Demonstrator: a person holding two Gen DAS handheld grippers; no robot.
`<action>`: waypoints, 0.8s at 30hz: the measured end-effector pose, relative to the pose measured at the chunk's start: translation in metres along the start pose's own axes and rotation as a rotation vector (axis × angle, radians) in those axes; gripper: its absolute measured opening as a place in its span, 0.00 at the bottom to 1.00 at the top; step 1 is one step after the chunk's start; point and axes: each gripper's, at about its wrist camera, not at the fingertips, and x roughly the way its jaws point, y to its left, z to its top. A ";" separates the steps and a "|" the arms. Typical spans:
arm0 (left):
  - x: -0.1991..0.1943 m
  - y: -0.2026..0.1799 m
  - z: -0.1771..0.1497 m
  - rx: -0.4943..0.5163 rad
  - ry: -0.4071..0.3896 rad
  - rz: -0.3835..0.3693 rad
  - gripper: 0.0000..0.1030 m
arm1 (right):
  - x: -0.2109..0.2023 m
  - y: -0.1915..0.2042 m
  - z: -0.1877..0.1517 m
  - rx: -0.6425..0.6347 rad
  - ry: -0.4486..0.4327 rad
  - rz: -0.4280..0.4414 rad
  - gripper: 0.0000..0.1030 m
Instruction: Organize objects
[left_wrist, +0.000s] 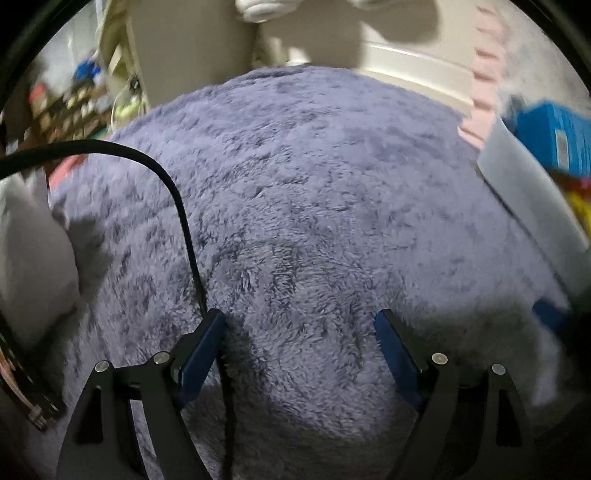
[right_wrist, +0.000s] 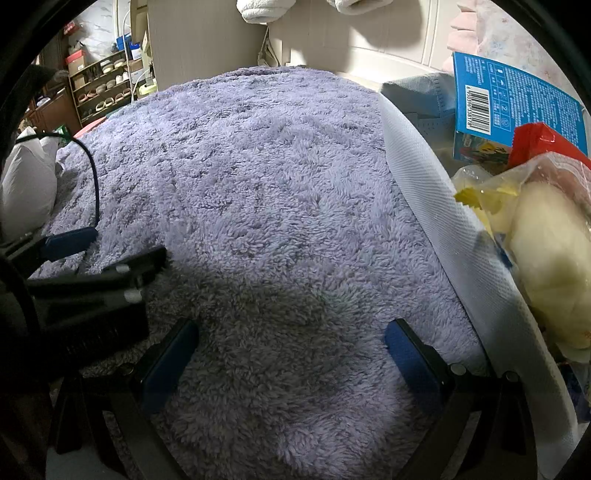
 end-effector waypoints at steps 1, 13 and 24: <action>-0.001 -0.003 -0.001 0.025 -0.009 0.031 0.88 | 0.001 0.000 0.000 0.000 0.000 0.001 1.00; 0.011 0.022 -0.001 0.007 0.006 -0.078 1.00 | -0.001 -0.001 0.000 -0.003 0.002 -0.002 1.00; 0.009 0.020 -0.003 0.008 -0.003 -0.075 1.00 | -0.001 -0.001 0.000 -0.003 0.002 -0.002 1.00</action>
